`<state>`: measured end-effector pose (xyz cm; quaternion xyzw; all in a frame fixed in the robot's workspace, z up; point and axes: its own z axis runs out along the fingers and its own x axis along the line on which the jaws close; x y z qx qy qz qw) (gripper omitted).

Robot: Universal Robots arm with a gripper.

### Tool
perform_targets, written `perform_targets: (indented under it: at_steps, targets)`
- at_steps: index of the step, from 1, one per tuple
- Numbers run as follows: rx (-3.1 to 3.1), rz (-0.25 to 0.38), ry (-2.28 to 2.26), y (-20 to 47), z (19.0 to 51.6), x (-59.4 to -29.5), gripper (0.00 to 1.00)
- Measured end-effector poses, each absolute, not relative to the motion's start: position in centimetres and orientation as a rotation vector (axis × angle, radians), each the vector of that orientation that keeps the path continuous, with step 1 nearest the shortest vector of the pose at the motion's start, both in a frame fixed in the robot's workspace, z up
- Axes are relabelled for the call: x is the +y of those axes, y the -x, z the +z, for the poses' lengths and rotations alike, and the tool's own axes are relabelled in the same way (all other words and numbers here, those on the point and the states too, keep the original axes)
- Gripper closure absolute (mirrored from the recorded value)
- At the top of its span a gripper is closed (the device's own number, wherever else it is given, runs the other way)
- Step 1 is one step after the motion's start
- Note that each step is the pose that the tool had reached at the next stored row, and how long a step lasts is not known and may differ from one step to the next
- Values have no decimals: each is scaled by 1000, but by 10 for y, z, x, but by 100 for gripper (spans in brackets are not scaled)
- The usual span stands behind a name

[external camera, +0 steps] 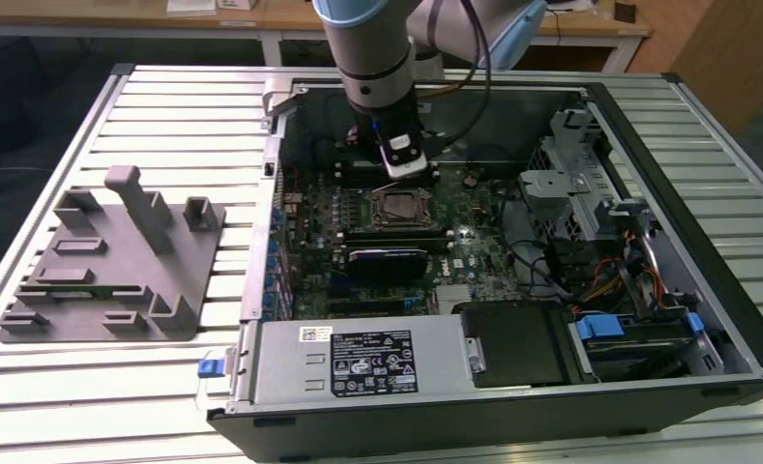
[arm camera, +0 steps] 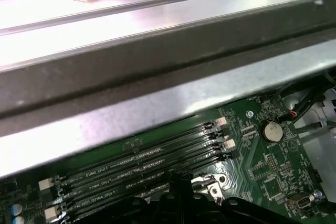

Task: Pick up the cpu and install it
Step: 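Install the first cpu locking lever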

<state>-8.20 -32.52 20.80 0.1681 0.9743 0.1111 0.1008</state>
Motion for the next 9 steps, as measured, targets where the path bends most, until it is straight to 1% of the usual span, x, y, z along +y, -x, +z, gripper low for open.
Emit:
perform_targets:
  at_steps: [9]
  targets:
    - [2872, 326, -525, 82, 205, -322, 89]
